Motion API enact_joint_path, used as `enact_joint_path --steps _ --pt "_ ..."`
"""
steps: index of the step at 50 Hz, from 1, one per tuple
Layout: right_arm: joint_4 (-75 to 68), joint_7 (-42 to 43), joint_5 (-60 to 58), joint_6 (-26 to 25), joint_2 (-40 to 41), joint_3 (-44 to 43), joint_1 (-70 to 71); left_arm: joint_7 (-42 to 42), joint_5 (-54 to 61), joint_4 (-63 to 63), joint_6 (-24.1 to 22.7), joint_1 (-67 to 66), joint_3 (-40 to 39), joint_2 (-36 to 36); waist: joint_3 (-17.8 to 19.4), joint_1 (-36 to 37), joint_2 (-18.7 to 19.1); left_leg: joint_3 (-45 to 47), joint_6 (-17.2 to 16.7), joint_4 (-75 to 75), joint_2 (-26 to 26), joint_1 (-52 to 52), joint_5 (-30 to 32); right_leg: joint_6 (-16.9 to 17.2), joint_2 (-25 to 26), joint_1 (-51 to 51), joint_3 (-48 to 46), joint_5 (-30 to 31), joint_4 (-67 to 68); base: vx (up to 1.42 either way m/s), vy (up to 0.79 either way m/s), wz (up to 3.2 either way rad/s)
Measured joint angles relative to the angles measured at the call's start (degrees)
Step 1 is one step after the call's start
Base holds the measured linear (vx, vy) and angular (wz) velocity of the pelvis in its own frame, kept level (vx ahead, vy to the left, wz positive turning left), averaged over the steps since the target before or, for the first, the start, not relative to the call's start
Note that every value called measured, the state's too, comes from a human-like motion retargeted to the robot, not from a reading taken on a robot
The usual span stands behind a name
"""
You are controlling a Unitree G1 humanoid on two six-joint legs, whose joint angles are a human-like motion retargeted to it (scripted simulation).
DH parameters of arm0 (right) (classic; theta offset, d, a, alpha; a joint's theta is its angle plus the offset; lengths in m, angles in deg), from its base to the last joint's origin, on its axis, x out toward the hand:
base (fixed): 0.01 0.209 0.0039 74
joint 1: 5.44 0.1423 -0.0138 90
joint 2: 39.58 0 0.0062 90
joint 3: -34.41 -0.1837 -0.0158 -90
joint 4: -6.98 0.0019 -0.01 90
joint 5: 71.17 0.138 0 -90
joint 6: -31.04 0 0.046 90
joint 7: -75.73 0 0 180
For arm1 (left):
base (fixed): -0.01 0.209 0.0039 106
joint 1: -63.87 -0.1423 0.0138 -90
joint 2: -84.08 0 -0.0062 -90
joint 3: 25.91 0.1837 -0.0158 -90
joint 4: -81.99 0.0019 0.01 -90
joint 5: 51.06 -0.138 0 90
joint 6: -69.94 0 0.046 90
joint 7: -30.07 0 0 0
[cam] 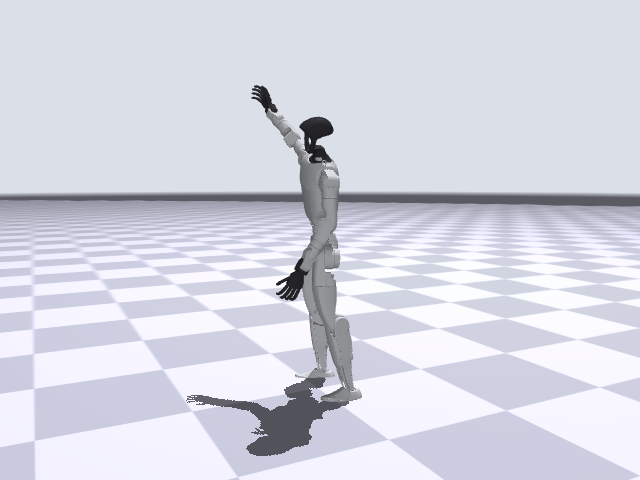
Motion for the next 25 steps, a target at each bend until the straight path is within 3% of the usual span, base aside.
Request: enact_joint_path --steps 5,7,8,10,12,17,25 --pt "6.1 -3.7 -9.1 -1.5 -1.8 9.7 7.7 -0.3 6.9 7.0 -0.2 0.6 -1.7 1.4 7.2 15.1 -2.9 -3.7 -0.2 0.5 -0.3 -1.3 -0.1 -0.8 -0.7 1.1 -3.7 -0.7 0.1 -0.01 0.05 0.68" --pt "8.2 -4.6 -15.4 -2.3 0.2 19.4 15.8 -0.9 9.9 8.7 -0.5 0.3 -2.0 2.5 10.5 20.9 -3.1 -5.4 -0.4 1.0 -0.3 -1.2 -0.3 -1.3 -0.9 2.4 -5.3 -1.2 0.3 0.00 0.05 0.75" --pt "8.7 -4.4 -19.6 -2.6 3.3 31.6 27.1 -1.3 11.3 9.6 -0.7 -0.8 -3.1 3.3 11.7 22.9 -3.1 -6.2 -0.5 1.2 -0.3 -0.7 -0.5 -1.5 -1.0 3.5 -6.2 -1.5 0.3 0.01 0.04 0.81" --pt "4.4 -3.8 -27.5 -3.5 14.8 64.9 58.6 -1.8 13.9 10.7 -1.1 -6.7 -9.8 3.8 9.6 21.6 -2.9 -8.3 -0.6 1.5 -0.5 -1.1 -0.6 -2.1 -1.3 4.4 -8.1 -2.1 0.6 0.02 0.04 0.95" --pt "-3.2 -5.7 -32.3 -4.7 26.6 82.1 75.1 -2.1 16.3 11.5 -1.4 -11.2 -16.9 2.3 7.4 19.7 -2.2 -10.8 -0.6 1.5 -1.3 -3.8 0.0 -2.7 -2.2 2.8 -10.4 -2.8 1.4 0.03 0.04 1.13" --pt "-8.7 -8.9 -40.4 -7.1 40.4 83.3 71.9 -2.1 24.0 15.7 -1.2 -12.2 -27.2 -0.4 10.9 27.1 1.2 -17.0 -0.7 2.0 -2.5 -6.3 0.5 -4.3 -3.4 3.7 -16.4 -4.6 2.8 0.03 0.03 1.15" --pt "-13.0 -14.5 -45.6 -8.6 58.6 69.9 50.6 -3.8 35.8 20.4 0.0 -7.6 -50.5 1.3 14.3 37.8 8.1 -28.1 -2.9 0.3 -5.4 -8.3 3.1 -7.1 -5.0 7.8 -28.0 -7.1 3.8 0.03 0.02 1.34"
